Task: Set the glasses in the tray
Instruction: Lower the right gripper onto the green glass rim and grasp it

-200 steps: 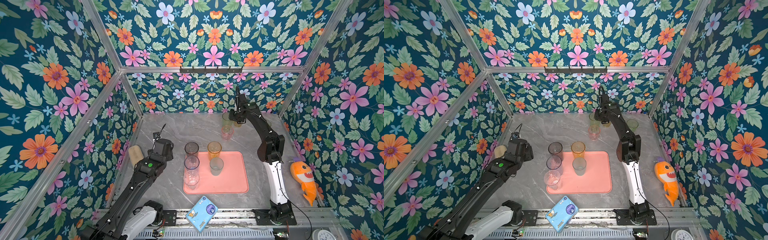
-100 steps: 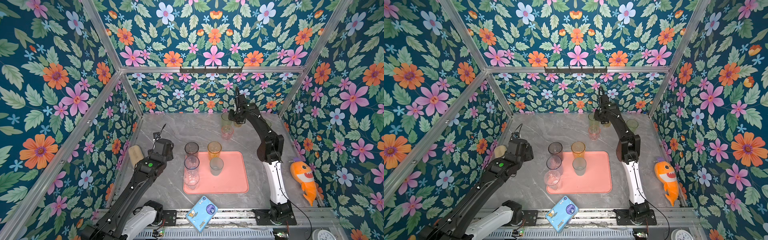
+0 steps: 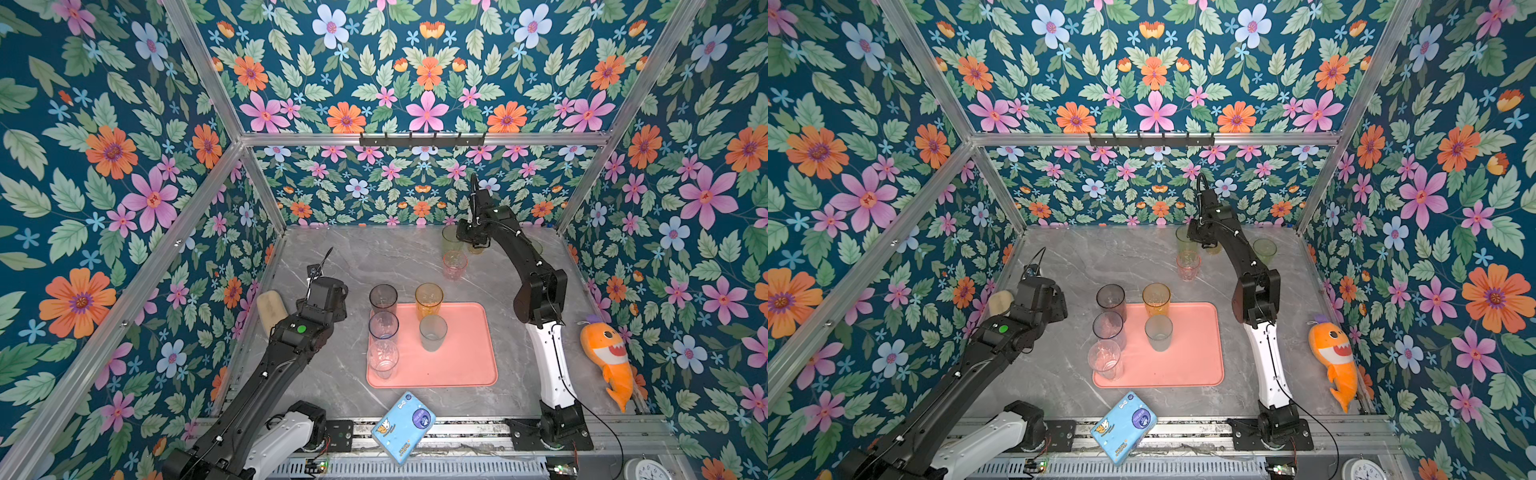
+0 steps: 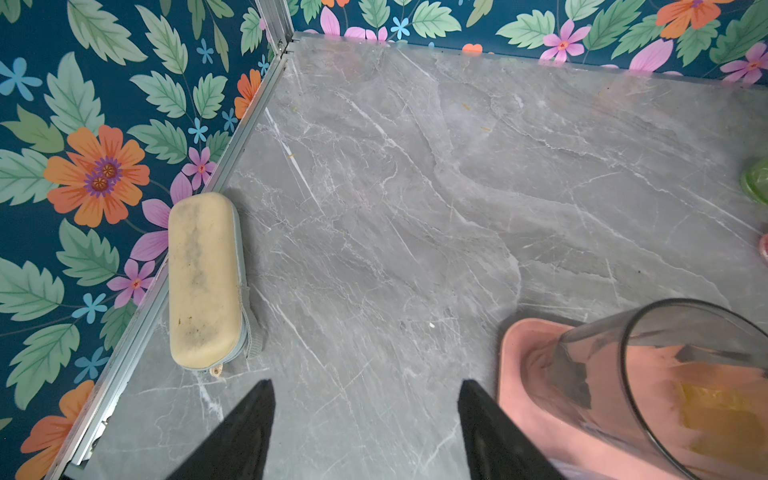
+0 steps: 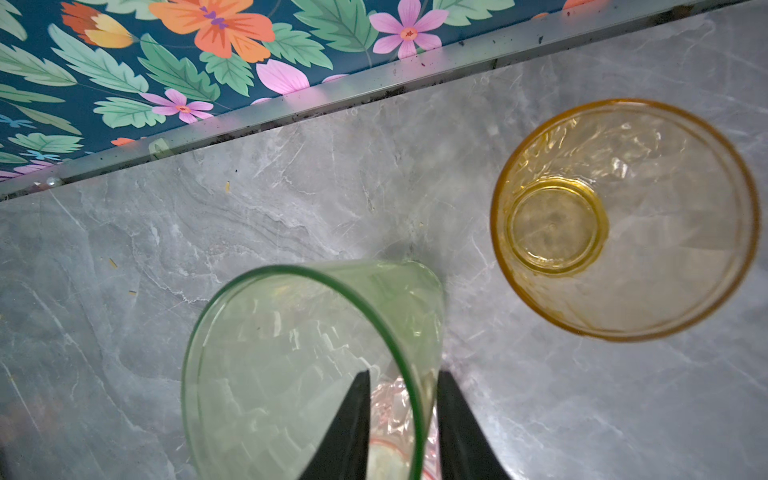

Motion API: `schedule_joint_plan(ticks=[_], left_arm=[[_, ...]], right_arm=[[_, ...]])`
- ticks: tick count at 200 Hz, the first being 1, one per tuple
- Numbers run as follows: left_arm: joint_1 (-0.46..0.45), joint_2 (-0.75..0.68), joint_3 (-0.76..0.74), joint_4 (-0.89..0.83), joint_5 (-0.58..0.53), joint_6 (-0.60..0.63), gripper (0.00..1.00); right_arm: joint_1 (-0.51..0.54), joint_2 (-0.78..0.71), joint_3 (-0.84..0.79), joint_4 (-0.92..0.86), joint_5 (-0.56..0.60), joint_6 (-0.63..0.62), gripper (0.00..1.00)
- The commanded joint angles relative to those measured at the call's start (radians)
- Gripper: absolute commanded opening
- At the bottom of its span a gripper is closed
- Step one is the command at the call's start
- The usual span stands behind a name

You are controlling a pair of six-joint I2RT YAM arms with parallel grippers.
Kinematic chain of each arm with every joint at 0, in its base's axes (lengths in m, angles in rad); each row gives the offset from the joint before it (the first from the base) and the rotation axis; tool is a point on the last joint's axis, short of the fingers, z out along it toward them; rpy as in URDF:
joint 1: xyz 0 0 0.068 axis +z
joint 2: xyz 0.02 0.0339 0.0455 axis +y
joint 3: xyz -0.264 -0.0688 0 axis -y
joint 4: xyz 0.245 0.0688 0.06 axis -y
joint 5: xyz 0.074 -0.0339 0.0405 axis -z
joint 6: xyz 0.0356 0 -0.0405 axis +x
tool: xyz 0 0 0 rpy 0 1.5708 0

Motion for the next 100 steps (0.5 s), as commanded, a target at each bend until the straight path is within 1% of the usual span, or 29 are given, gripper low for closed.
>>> schedule_joint_plan(ticks=[1,35,100], left_arm=[[0.001,0.0,-0.002,0.005,-0.002,0.005,0.72],[0.001,0.004,-0.001,0.004,-0.002,0.004,0.72],[0.001,0.002,-0.002,0.004,0.0,0.003,0.72]], right_arm=[[0.001,0.008,0.004,0.002,-0.001,0.011,0.27],[0.001,0.011,0.004,0.002,-0.009,0.017,0.23],[0.001,0.003,0.004,0.003,-0.011,0.017,0.19]])
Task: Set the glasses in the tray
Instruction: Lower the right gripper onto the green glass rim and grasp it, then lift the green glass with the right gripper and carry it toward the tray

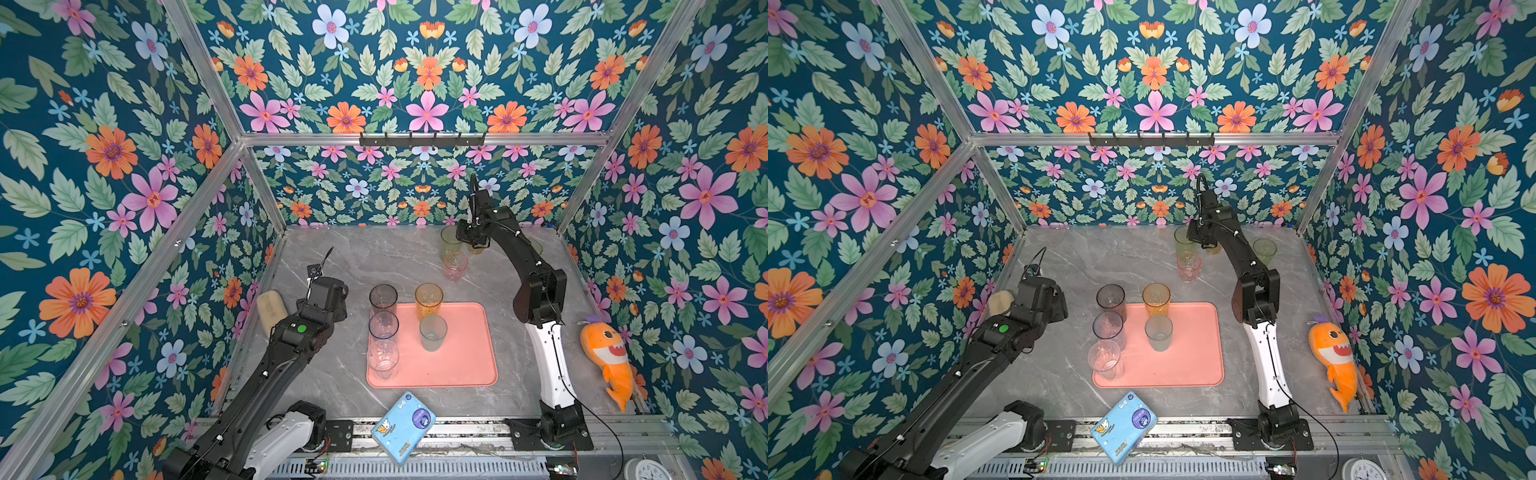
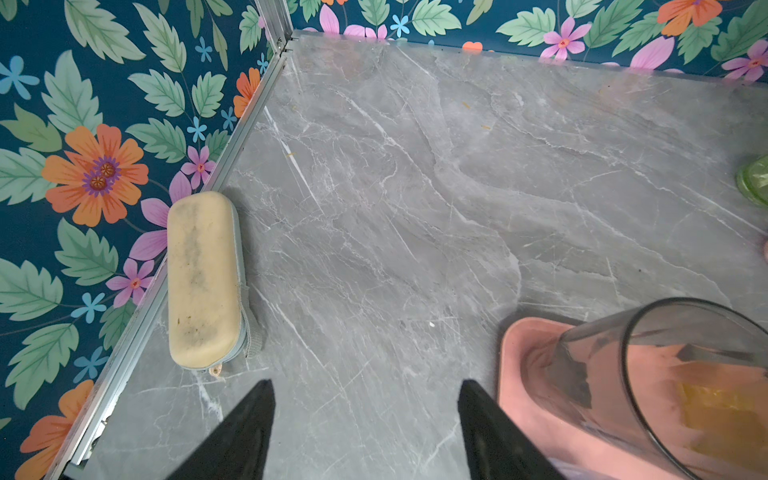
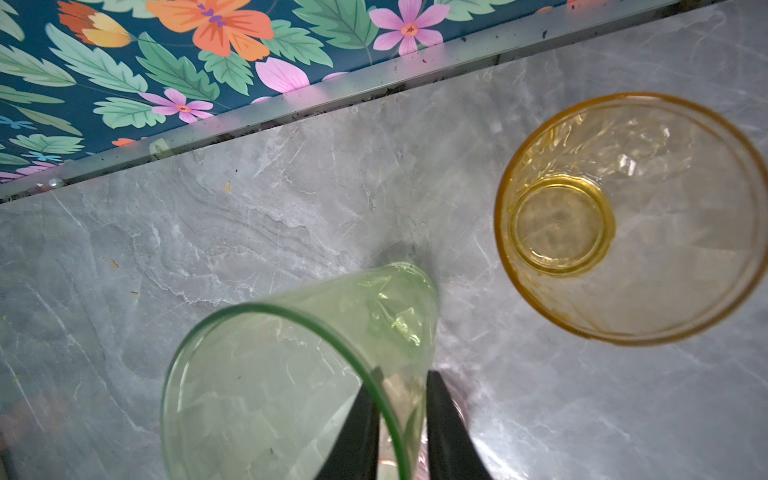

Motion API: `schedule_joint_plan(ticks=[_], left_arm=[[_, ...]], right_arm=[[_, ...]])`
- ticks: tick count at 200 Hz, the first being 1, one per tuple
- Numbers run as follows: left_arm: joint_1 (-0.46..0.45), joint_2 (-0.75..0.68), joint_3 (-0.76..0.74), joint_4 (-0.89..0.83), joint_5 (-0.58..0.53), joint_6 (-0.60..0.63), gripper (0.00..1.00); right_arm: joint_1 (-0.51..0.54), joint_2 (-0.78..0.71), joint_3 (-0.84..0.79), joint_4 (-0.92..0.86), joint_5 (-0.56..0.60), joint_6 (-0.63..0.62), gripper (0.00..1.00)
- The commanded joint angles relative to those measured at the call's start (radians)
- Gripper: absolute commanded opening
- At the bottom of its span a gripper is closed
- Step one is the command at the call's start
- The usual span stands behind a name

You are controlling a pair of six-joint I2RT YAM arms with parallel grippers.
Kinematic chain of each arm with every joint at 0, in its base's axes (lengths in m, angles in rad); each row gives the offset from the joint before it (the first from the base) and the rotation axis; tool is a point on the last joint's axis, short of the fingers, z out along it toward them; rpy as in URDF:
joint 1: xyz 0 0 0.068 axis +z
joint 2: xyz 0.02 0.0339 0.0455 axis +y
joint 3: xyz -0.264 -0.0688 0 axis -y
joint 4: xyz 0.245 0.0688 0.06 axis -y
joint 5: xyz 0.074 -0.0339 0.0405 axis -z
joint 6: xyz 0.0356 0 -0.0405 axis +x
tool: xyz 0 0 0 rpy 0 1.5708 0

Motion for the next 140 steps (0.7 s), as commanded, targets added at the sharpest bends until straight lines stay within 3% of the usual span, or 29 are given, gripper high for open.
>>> schedule_joint_plan(ticks=[1,140], left_arm=[[0.001,0.0,-0.001,0.004,-0.004,0.003,0.72],[0.001,0.008,-0.002,0.002,-0.002,0.003,0.72]], right_arm=[[0.0,-0.002,0.003,0.0,-0.004,0.01,0.19],[0.001,-0.033,0.005,-0.014,-0.007,-0.009,0.03]])
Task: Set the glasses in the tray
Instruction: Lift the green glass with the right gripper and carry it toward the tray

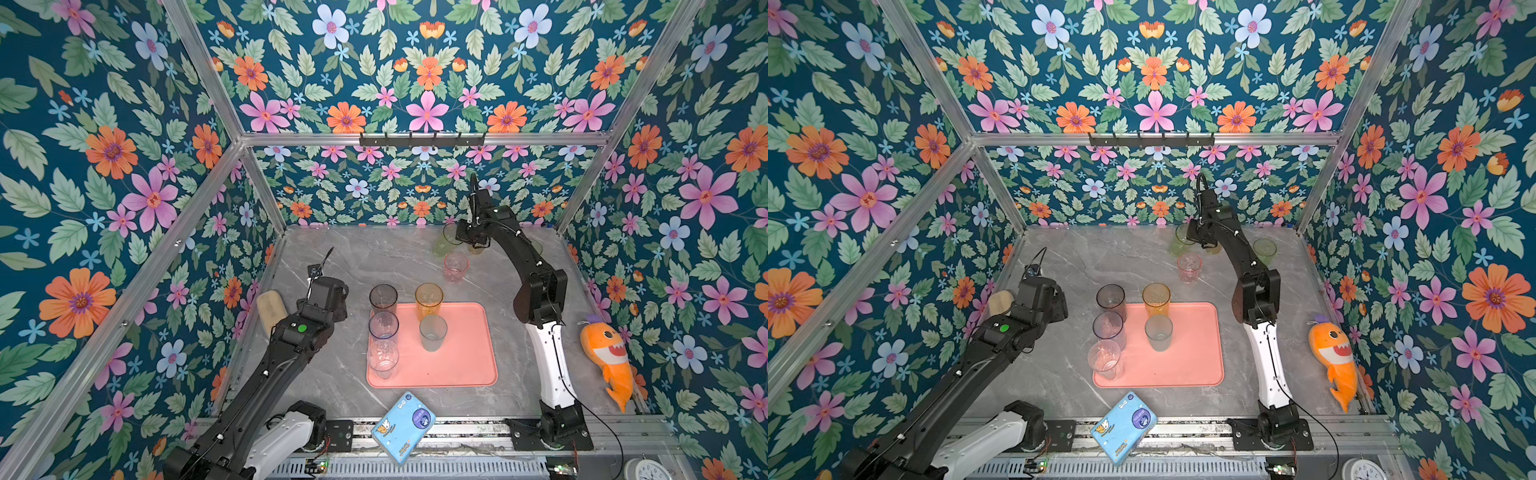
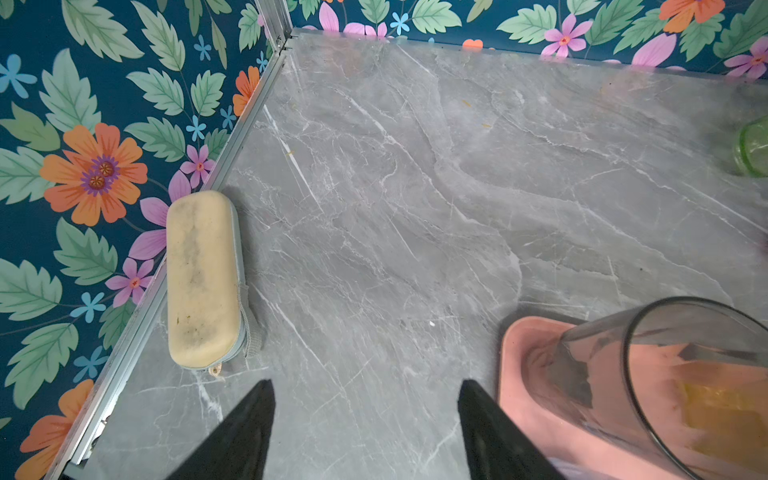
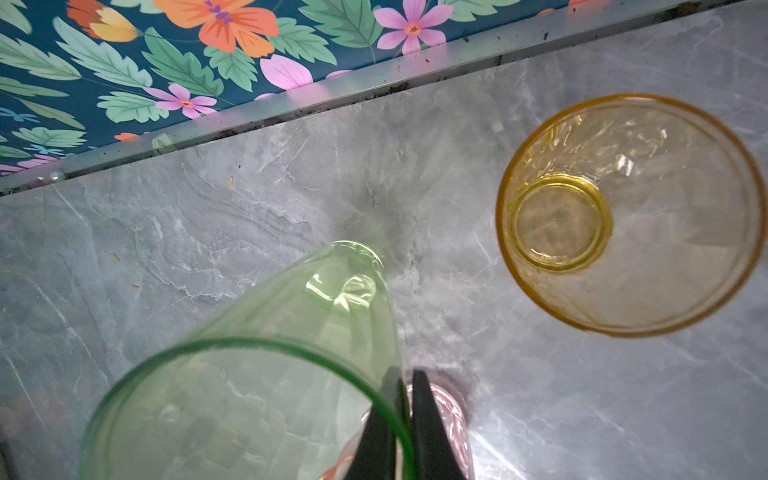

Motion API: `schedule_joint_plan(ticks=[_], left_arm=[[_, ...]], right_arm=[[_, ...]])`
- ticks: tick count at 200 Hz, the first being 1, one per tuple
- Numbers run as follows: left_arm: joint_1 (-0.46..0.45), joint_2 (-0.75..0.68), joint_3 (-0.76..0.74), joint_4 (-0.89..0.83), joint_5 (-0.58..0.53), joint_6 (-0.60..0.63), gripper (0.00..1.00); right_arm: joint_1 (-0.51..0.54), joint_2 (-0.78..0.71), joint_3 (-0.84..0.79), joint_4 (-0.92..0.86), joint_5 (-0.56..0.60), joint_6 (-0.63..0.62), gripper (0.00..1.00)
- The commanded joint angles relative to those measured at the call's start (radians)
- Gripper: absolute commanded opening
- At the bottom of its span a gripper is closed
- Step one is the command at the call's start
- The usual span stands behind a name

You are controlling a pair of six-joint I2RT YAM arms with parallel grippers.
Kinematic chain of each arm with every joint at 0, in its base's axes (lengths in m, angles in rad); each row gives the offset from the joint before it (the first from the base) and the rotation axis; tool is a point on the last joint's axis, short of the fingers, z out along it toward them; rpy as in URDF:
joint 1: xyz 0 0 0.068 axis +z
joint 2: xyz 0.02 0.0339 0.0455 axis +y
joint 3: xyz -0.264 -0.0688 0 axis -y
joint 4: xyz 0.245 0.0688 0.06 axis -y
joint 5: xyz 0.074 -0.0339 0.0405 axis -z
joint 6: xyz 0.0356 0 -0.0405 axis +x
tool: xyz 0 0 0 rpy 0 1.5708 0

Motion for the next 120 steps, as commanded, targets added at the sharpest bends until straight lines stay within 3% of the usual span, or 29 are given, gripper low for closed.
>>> schedule_joint_plan(ticks=[1,62,120], left_arm=[[0.001,0.002,-0.002,0.002,-0.002,0.003,0.72],[0.001,0.002,-0.001,0.002,-0.005,0.001,0.72],[0.001,0.001,-0.001,0.003,-0.005,0.003,0.72]], right_arm=[[0.0,-0.023,0.005,-0.006,-0.007,-0.001,0.03],[0.001,-0.09,-0.002,-0.045,-0.031,-0.007,0.0],[0.003,-0.25,-0.144,-0.041,-0.028,-0.02,0.0]])
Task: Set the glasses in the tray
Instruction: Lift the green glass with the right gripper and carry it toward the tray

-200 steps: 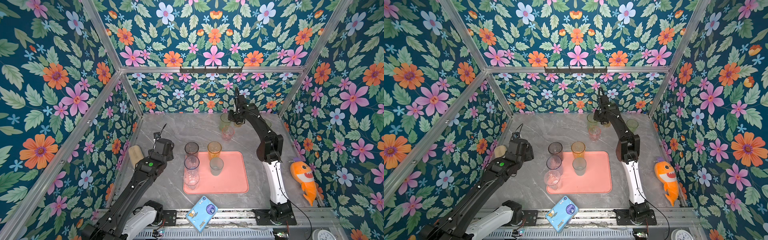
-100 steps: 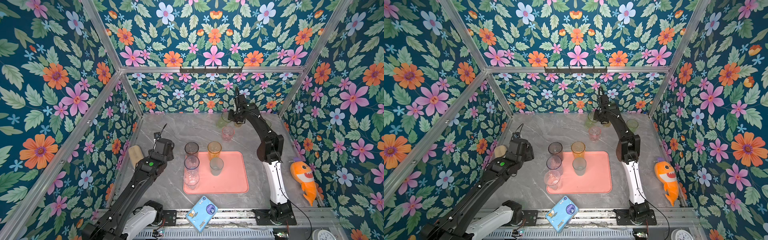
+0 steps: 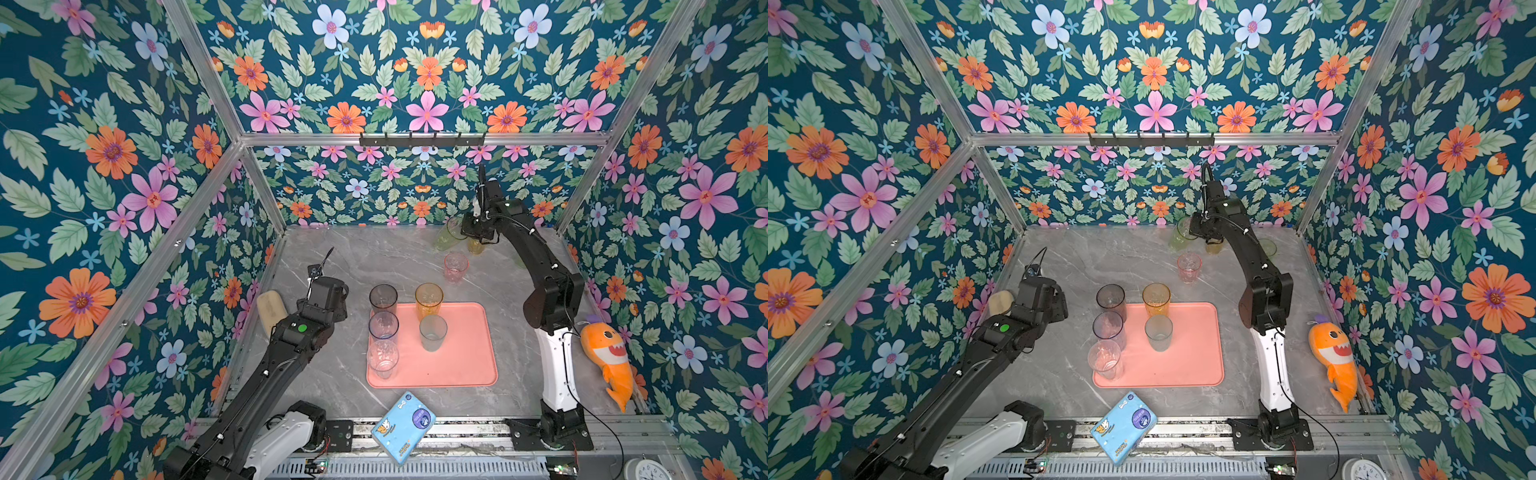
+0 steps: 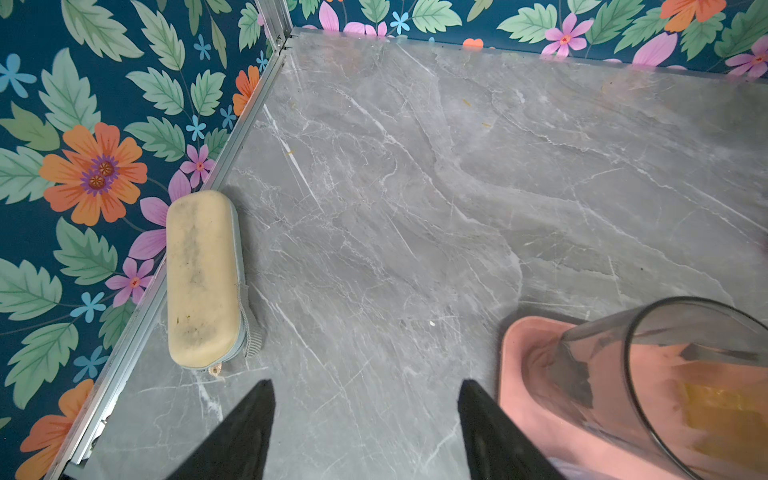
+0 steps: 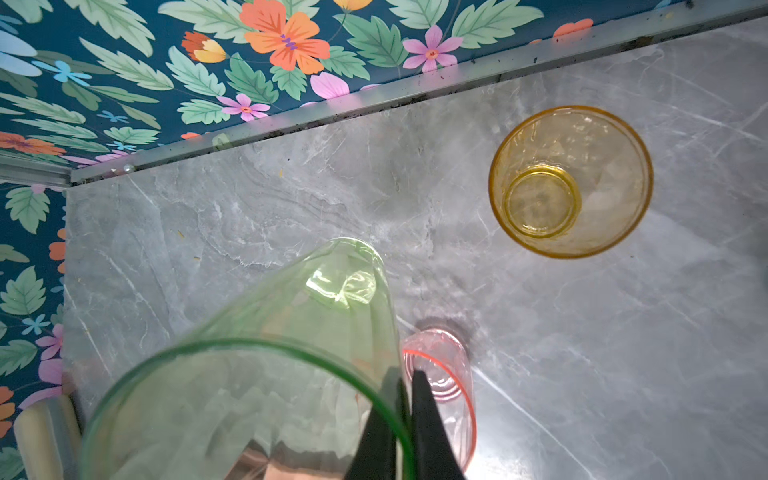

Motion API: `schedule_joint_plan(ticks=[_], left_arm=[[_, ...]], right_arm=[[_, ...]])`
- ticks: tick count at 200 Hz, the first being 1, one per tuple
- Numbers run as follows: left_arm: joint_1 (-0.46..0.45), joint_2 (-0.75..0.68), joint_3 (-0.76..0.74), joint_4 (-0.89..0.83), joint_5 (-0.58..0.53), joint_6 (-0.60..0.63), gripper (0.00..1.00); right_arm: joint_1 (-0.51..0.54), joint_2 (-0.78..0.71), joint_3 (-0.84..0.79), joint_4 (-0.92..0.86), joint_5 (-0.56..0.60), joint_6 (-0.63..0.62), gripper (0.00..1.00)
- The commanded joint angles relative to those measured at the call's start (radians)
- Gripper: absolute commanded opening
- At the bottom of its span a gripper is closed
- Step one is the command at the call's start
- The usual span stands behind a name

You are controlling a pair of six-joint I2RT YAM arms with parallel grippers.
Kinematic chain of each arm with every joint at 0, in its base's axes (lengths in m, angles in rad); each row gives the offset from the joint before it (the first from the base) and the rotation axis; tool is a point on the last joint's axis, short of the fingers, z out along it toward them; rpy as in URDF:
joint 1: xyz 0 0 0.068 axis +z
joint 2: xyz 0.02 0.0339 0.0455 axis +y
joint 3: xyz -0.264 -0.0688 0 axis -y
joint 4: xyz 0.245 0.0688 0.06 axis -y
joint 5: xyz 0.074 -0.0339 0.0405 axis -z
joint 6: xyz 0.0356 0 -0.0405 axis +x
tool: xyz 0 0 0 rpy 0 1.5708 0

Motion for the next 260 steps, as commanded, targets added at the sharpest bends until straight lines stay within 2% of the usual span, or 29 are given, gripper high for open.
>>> schedule_joint_plan(ticks=[1,137,186,260], left_arm=[[0.001,0.0,-0.001,0.003,-0.005,0.003,0.72],[0.001,0.002,0.006,0.005,0.006,0.01,0.72],[0.001,0.003,0.007,0.01,0.011,0.016,0.72],[0.001,0.006,0.006,0.011,0.017,0.014,0.72]], right_arm=[[0.002,-0.057,-0.036,0.003,-0.006,-0.017,0.0],[0.022,-0.374,-0.178,-0.152,0.04,-0.114,0.0],[0.041,-0.539,-0.357,-0.177,0.086,-0.116,0.0],[0.146,-0.744,-0.589,-0.212,0.169,-0.095,0.0]])
